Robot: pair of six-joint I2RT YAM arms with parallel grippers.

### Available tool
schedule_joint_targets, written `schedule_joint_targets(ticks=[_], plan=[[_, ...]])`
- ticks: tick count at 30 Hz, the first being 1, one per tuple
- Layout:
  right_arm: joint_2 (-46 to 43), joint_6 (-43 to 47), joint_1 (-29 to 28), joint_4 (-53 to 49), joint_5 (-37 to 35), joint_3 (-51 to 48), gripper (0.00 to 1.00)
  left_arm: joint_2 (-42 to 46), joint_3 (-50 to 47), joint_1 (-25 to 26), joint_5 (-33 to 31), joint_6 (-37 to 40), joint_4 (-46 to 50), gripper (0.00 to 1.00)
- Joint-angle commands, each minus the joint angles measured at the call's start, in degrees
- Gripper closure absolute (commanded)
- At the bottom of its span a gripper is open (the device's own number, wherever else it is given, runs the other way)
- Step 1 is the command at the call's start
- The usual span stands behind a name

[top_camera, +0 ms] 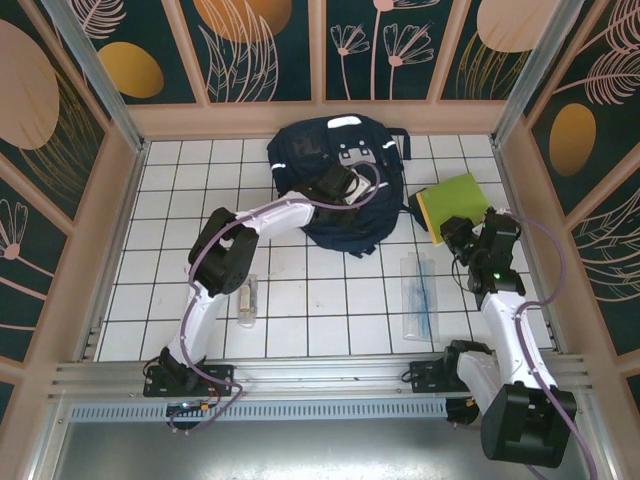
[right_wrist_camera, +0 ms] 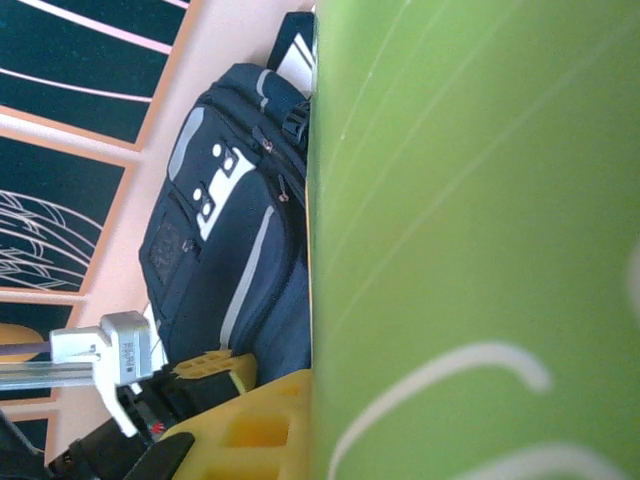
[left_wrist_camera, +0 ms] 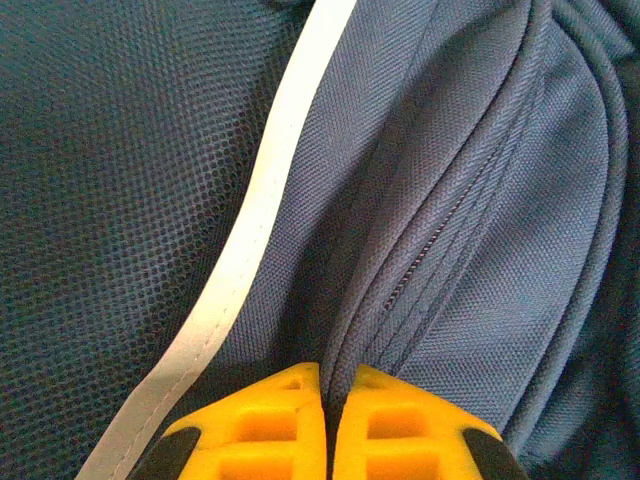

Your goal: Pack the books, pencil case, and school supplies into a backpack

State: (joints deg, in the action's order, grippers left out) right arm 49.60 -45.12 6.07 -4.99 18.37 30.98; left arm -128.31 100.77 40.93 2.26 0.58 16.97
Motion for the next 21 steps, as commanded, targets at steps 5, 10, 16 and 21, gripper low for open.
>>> schedule_joint_targets(ticks=[5, 10, 16, 21], plan=[[-3.22, -2.16, 0.44, 2.53, 2.68, -1.60, 1.00, 9.37, 4.62, -3.51, 7.98, -13.61, -2.36, 1.00], [-3.14, -5.38, -0.50, 6.75, 7.27, -4.49, 1.00, 9.35, 7.22, -6.60, 11.59, -19.40, -3.99, 1.00], [1.21, -12.15, -10.01, 20.19, 7.58, -7.25, 1.00, 8.19, 9.30, -7.55, 17.41, -23.24, -4.84, 1.00], [11.06, -17.28, -17.02, 32.13, 4.63, -5.82, 1.00, 8.59, 9.37, -7.61, 20.02, -25.49, -6.17, 1.00]])
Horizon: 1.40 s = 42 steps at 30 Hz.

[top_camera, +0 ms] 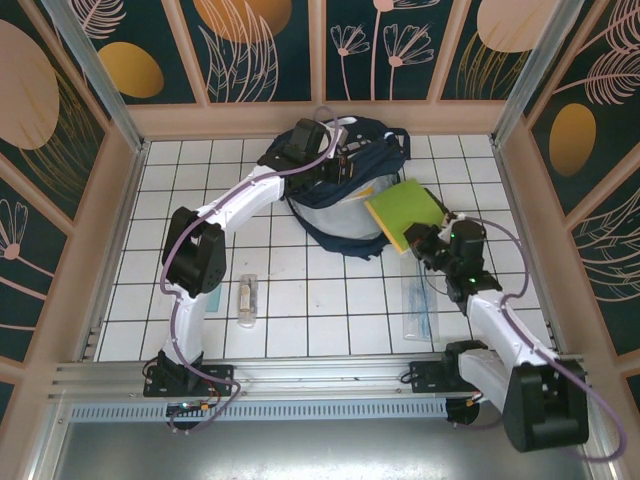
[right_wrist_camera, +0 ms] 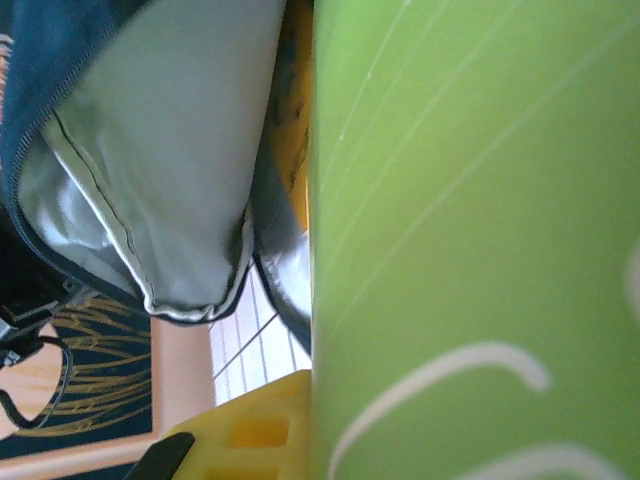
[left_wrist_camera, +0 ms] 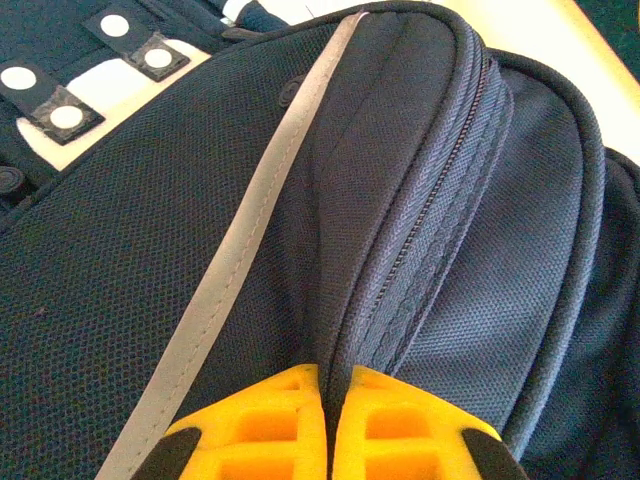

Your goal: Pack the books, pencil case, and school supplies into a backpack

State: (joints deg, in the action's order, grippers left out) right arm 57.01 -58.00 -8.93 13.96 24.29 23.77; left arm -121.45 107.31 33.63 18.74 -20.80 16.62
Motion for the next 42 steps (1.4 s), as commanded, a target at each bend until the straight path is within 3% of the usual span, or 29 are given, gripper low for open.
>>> schedule_joint_targets(ticks=[1, 13, 20, 25, 28, 30, 33, 37, 42], plan=[[6.36, -5.36, -3.01, 16.23, -1.67, 2.02, 1.00, 1.92, 2.73, -0.28, 4.03, -4.70, -6.32, 1.00], [41.53, -4.69, -10.54, 33.70, -4.09, 25.40, 1.00, 2.60, -0.59, -0.14, 5.58, -6.87, -9.25, 1.00], [59.58, -11.32, -13.69, 36.66, -8.51, 38.10, 1.00, 2.87, -0.71, -0.19, 6.74, -9.18, -10.98, 1.00], [65.48, -13.98, -15.85, 29.50, -14.20, 46.08, 1.00, 3.15, -1.34, -0.15, 6.73, -10.55, -12.32, 1.00], [65.30, -16.88, -16.04, 24.58, -16.03, 46.60, 0.85, 3.46, -2.17, -0.15, 6.01, -11.26, -13.53, 1.00], [63.43, -17.65, -15.88, 21.55, -15.78, 45.07, 0.59, 3.35, -2.26, -0.21, 5.29, -11.50, -13.80, 1.00], [57.79, -16.83, -15.78, 14.19, -15.91, 41.11, 0.35, 3.15, -2.24, -0.14, 4.38, -11.94, -14.53, 1.00], [48.55, -13.73, -14.97, 8.00, -16.05, 33.41, 0.24, 2.50, -1.93, -0.21, 4.35, -12.88, -15.73, 1.00], [38.20, -6.30, -12.81, -2.00, -14.37, 26.55, 0.22, 1.83, -2.20, -0.21, 4.72, -14.28, -16.89, 1.00]])
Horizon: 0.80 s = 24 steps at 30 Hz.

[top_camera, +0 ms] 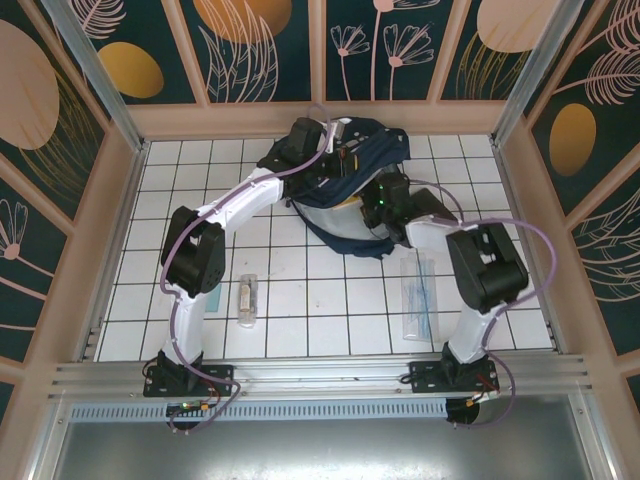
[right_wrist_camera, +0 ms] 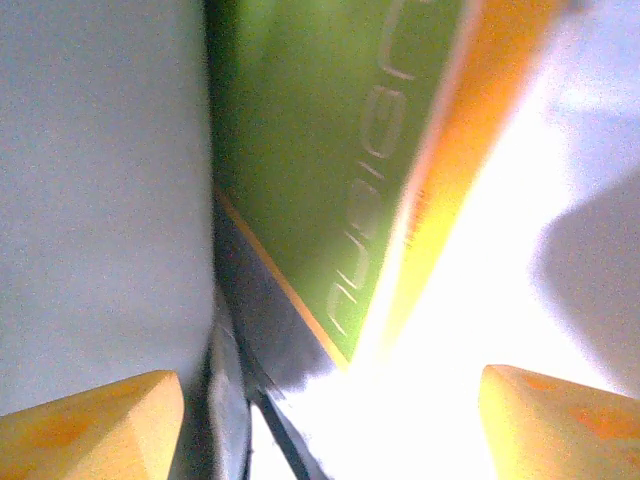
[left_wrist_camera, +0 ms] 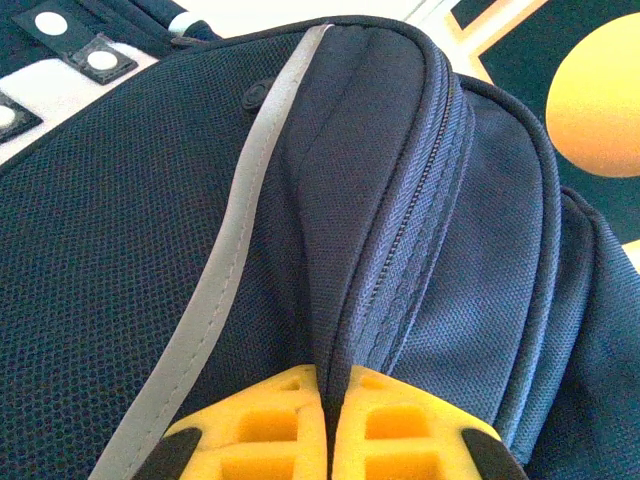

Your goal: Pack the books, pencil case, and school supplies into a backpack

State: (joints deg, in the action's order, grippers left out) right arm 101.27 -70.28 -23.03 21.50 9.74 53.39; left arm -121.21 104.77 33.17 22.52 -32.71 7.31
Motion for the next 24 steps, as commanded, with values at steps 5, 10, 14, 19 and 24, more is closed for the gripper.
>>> schedule_joint_targets(ticks=[5, 10, 14, 19, 24], plan=[[-17.96, 14.17, 4.19, -21.90, -0.44, -9.45, 0.21, 1.69, -1.92, 0.31, 1.71, -3.87, -9.22, 1.00], [-32.34, 21.58, 6.68, -32.84, -8.20, -13.49, 0.21, 2.63, -6.89, 0.37, 2.54, -5.32, -11.45, 0.99], [-38.48, 26.27, 9.11, -39.39, -15.87, -12.18, 0.12, 4.57, -10.39, 0.31, 1.83, -6.12, -11.57, 0.59], [-39.90, 29.46, 12.39, -39.26, -17.12, -9.85, 0.01, 10.02, -17.31, -1.59, 0.61, -9.89, -15.00, 0.44], [-39.42, 30.98, 15.12, -34.19, -13.26, -9.79, 0.01, 16.41, -26.59, -5.58, -6.79, -11.00, -18.91, 0.36]])
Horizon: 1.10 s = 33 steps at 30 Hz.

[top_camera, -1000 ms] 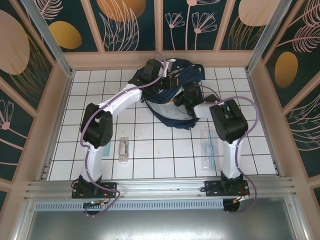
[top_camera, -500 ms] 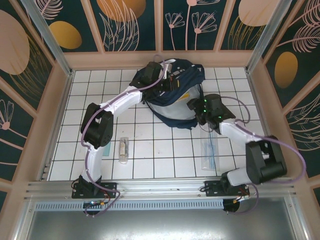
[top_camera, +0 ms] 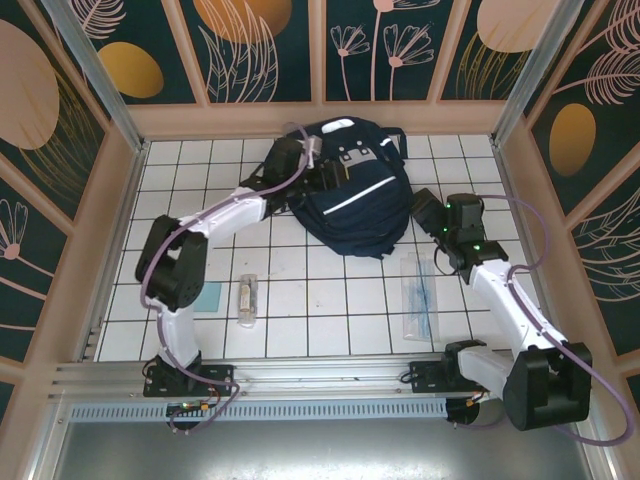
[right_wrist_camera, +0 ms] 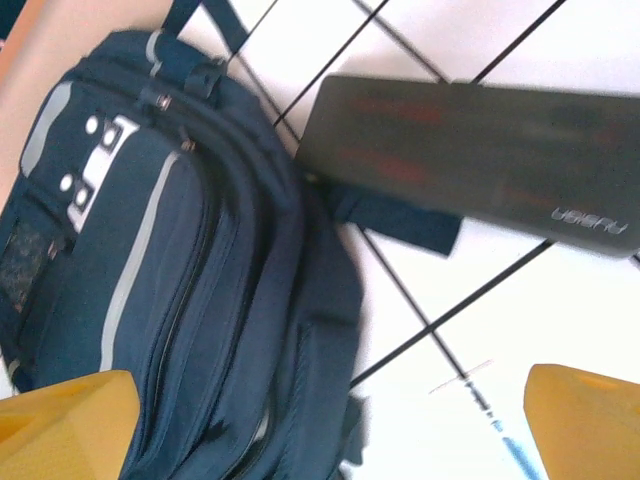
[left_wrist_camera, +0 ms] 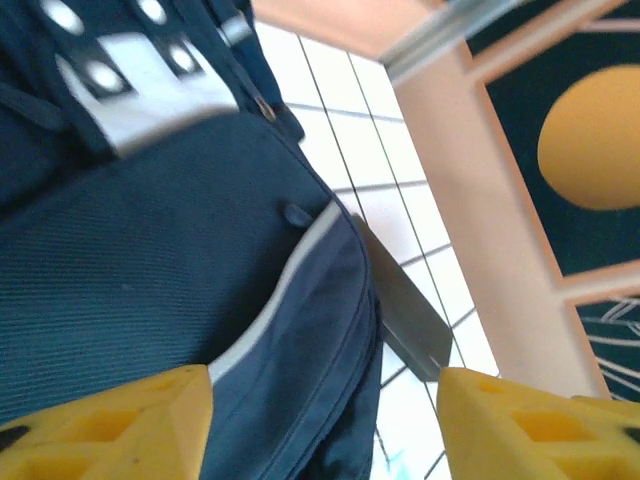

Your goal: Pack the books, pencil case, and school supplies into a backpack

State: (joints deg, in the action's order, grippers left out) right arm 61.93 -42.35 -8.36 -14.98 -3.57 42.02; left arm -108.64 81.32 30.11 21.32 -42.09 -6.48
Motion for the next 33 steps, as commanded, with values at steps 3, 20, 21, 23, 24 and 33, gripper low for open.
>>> schedule_joint_targets(ticks=[3, 20, 21, 23, 24, 33], plan=[[0.00, 4.72, 0.42, 4.87, 0.40, 0.90, 0.01, 4.64, -6.42, -5.69, -8.55, -1.51, -5.34, 0.35], [1.86, 1.98, -8.75, 10.01, 4.04, -1.90, 0.01, -11.64, -3.78, -13.09, -11.87, -6.43, -7.46, 0.38], [2.46, 1.44, -10.44, 10.57, 4.30, -1.85, 0.01, -12.42, -3.47, -13.07, -12.40, -6.30, -7.29, 0.38], [3.94, 0.66, -13.25, 11.58, 5.27, -1.45, 0.02, -13.95, -3.06, -13.07, -13.35, -6.38, -6.89, 0.38], [4.68, -0.16, -14.90, 12.20, 5.57, -1.20, 0.03, -14.71, -2.93, -13.09, -13.53, -6.17, -7.22, 0.38], [12.00, -4.32, -27.91, 17.11, 3.22, 0.11, 0.06, -16.58, -4.21, -13.12, -11.62, -6.43, -12.46, 0.98]])
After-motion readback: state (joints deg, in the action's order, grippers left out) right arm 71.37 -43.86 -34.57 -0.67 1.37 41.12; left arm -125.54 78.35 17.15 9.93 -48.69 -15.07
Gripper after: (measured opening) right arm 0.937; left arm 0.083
